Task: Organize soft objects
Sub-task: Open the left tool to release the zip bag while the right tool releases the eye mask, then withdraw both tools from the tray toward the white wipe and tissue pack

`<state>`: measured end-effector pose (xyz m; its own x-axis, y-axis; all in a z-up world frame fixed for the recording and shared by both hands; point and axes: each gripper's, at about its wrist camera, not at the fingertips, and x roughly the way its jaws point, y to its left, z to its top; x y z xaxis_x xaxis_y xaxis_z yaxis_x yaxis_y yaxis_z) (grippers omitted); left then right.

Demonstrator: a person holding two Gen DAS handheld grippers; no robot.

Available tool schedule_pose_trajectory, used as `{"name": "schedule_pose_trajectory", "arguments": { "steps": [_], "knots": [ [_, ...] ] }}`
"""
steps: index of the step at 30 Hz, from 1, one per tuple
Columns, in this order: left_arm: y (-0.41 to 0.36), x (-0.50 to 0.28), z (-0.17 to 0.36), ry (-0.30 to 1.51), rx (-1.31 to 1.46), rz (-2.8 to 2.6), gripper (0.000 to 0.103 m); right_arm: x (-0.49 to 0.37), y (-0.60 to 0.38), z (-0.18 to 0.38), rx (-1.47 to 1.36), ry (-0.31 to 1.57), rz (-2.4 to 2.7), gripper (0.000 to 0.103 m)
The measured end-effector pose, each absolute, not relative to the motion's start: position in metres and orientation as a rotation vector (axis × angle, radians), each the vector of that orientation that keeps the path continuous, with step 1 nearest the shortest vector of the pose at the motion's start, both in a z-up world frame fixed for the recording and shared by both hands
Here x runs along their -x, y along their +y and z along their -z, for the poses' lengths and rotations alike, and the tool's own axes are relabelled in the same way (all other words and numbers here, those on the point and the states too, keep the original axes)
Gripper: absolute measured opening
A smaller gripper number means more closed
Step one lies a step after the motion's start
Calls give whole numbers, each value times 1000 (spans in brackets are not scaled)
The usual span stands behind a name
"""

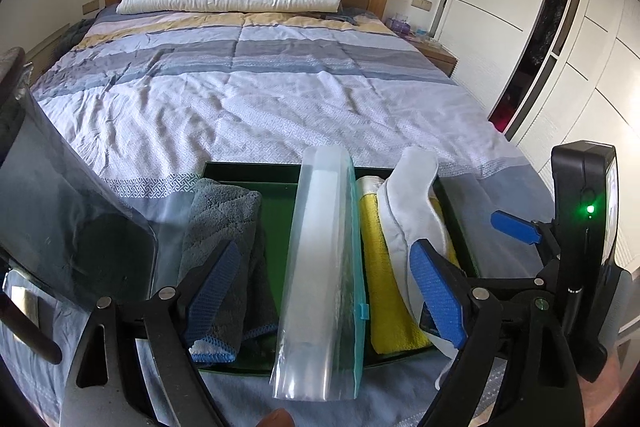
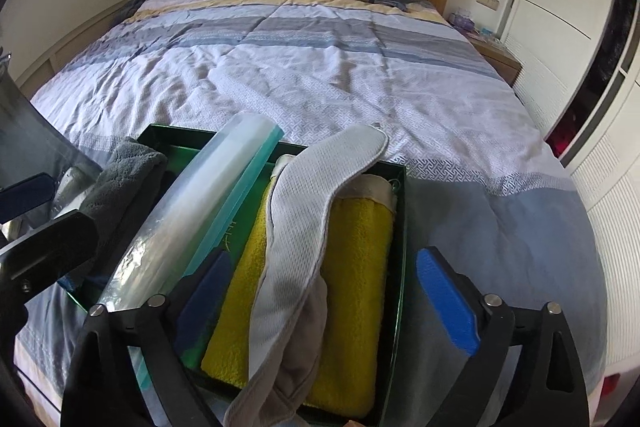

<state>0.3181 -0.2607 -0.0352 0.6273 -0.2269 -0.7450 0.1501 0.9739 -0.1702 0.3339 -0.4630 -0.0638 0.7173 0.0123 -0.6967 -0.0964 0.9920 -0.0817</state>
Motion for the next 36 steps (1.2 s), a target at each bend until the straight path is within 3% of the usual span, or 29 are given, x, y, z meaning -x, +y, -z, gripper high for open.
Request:
{"name": "schedule_pose_trajectory", "arguments": {
  "steps": [4,9,25,36],
  "knots": [
    [-258,-314,31,858,105,222,95,-325,-465,57,90,756,-56,103],
    [-255,-310,26,847,117,232,101,-317,-466,50,90,742,-41,103],
    [-249,-300,21,845,156,266,102,-303,-470,41,64,722,21,103],
    [-235,-248,8,848,140,297,102,-231,-469,29,44,702,36,103]
  ]
}}
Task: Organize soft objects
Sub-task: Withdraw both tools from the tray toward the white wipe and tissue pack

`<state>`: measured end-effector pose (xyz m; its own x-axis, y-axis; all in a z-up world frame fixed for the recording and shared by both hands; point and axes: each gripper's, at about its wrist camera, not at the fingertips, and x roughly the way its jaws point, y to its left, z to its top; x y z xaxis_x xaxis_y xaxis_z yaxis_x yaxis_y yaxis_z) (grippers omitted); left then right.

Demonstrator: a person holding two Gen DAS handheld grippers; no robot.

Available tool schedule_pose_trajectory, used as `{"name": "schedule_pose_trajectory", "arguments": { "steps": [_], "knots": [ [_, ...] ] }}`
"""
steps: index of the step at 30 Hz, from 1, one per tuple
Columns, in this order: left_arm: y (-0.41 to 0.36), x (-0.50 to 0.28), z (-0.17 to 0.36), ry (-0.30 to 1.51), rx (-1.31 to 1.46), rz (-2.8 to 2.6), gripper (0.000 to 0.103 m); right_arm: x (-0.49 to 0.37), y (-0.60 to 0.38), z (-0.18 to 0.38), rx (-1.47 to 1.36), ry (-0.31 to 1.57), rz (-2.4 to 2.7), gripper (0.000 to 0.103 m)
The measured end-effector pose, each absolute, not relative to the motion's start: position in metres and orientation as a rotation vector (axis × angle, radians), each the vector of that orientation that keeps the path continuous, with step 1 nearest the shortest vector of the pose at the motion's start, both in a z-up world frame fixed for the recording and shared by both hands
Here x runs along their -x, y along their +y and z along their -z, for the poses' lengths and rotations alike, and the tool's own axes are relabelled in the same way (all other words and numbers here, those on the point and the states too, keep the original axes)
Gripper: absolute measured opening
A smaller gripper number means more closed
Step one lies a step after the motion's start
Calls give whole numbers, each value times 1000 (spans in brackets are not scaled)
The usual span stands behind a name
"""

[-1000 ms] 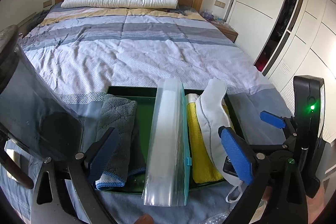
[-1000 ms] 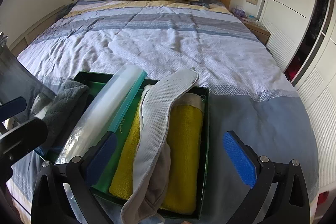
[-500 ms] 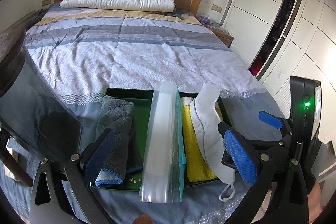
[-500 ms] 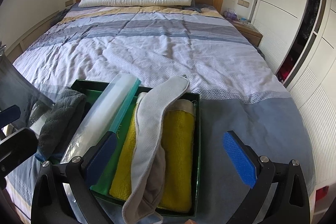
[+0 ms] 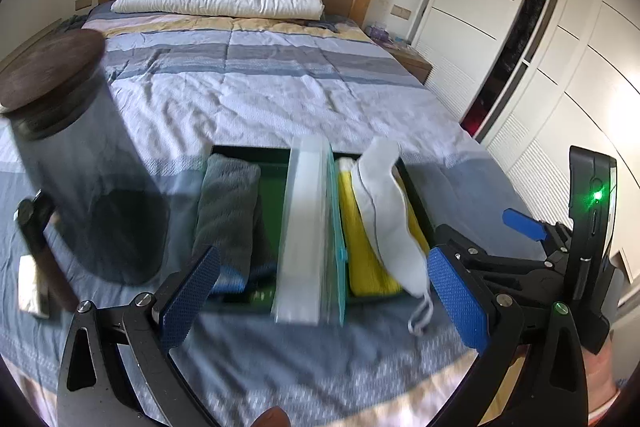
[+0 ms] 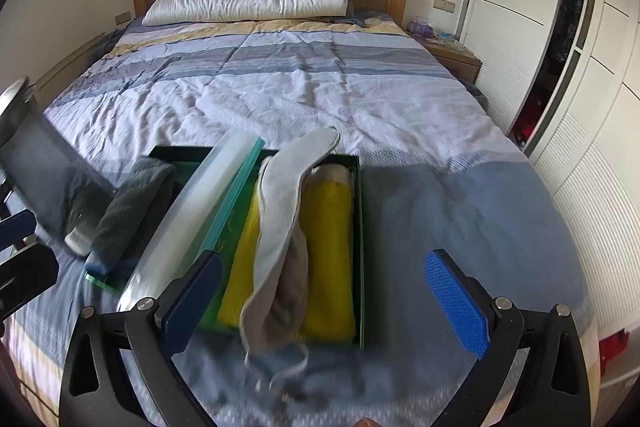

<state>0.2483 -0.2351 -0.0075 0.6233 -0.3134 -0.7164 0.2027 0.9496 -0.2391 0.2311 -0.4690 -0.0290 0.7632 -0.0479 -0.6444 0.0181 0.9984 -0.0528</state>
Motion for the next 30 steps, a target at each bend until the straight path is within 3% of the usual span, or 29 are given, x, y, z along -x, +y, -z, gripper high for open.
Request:
{"name": "schedule_pose_trajectory", "arguments": {
  "steps": [12,30],
  "knots": [
    [-184,-171,-1,871,97,281,102,-136,-423,11,32,677,-14,103],
    [-10,-86,19,905,51,53,102,-70,-276,-6,123,640,-217,103]
  ]
}}
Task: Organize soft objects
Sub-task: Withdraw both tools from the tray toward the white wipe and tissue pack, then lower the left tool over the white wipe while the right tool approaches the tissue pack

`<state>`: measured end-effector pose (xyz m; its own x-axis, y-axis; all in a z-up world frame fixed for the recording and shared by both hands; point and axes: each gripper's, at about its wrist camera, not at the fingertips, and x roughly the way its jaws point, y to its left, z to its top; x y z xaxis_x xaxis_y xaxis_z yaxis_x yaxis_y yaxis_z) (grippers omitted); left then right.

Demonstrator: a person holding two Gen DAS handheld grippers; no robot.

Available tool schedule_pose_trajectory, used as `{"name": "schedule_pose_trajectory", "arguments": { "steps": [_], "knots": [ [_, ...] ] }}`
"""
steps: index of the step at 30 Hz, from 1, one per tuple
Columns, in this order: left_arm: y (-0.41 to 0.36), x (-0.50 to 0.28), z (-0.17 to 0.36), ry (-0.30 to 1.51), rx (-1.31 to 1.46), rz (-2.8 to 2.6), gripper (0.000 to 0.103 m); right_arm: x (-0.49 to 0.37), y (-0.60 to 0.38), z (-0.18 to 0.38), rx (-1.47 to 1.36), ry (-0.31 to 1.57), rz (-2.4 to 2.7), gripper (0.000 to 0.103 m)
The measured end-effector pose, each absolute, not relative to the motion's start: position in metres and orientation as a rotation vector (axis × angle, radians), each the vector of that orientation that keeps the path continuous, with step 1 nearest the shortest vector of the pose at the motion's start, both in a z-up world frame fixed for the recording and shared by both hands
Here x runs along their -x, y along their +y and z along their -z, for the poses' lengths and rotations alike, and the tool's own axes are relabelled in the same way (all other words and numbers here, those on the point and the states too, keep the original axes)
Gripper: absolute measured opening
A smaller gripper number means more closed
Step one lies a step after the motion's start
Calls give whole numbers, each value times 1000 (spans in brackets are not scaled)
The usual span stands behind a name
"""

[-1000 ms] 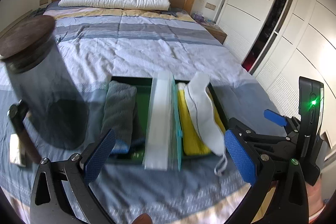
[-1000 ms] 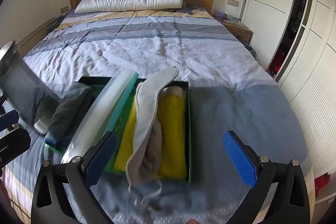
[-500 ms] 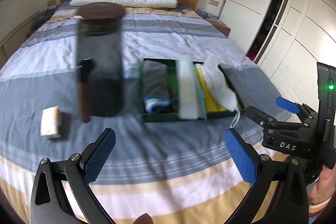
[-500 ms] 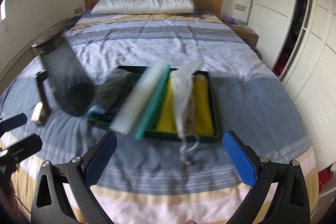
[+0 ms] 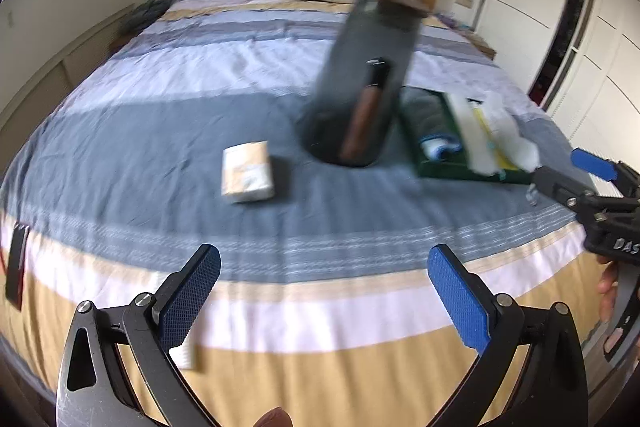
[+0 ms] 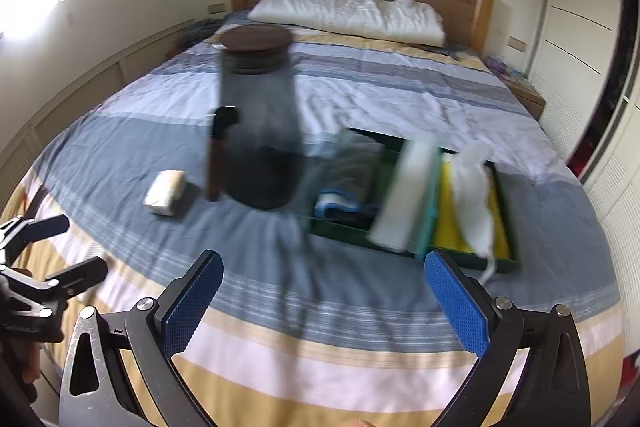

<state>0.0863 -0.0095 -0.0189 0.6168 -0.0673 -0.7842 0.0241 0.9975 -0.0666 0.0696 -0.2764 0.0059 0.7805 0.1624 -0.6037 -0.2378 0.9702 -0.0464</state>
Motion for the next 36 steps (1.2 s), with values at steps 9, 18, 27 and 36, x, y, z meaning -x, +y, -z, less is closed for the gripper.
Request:
{"name": "schedule_pose_trajectory", "arguments": {
  "steps": [9,18,27,36],
  "knots": [
    [63,-69,41,942,45,-39,102,-62,-219,9,94,645,-272,103],
    [88,-67,53,955,69,-48,102,-68,-187,38,96,679,-254,103],
    [97,-65,79,997,72,-24,102,-85,-155,65,124,717,-245,103],
    [105,-76,108,1062,42,-15,102,-116,-120,88,132,744,-304,103]
  ]
}}
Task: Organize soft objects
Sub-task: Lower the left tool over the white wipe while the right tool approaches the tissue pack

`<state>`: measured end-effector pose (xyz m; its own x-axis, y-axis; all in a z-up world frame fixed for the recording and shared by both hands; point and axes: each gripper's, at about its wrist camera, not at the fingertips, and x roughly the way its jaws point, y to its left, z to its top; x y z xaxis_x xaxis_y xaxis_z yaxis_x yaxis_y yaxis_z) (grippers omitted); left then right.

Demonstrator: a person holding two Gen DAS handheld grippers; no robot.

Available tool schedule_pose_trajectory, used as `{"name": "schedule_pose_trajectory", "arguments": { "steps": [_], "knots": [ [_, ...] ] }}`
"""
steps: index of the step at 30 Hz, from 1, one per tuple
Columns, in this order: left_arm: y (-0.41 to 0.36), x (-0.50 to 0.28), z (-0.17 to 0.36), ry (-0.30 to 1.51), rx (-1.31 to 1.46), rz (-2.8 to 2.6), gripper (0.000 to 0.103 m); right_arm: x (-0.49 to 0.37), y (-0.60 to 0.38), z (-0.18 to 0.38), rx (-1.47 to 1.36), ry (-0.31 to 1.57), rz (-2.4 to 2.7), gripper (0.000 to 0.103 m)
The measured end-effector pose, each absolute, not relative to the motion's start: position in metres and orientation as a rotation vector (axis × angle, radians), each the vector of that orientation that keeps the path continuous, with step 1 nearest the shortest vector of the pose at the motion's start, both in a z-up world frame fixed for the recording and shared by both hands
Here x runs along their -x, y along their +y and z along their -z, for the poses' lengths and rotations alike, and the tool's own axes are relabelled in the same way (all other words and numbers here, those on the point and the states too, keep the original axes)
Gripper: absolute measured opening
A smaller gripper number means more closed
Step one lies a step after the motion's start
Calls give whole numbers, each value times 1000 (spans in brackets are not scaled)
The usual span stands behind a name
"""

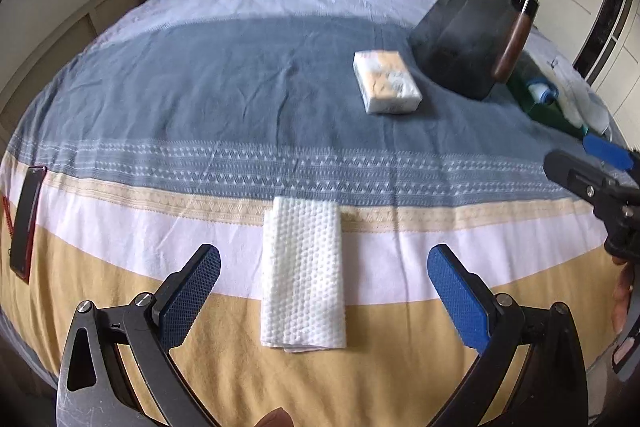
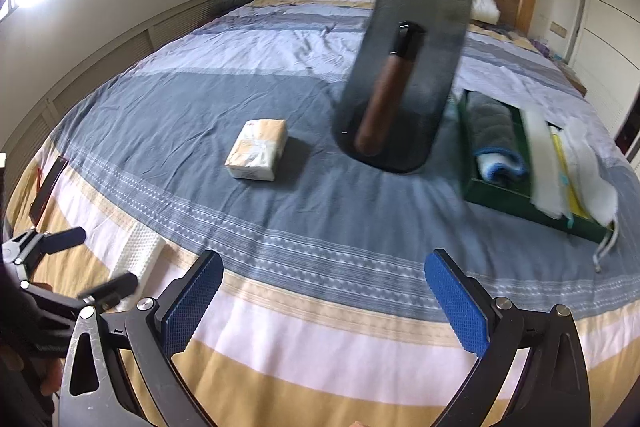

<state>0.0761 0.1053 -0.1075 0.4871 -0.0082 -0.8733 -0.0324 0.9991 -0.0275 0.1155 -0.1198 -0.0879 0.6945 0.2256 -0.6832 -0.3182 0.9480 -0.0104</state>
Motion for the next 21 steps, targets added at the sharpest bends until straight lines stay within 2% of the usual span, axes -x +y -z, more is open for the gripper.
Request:
{"name": "schedule_pose_trajectory", "arguments": {
  "steps": [21],
  "knots": [
    [111,-102,154,1162,42,-26,102,-256,-19,127,172,855,-359,103]
  ]
}}
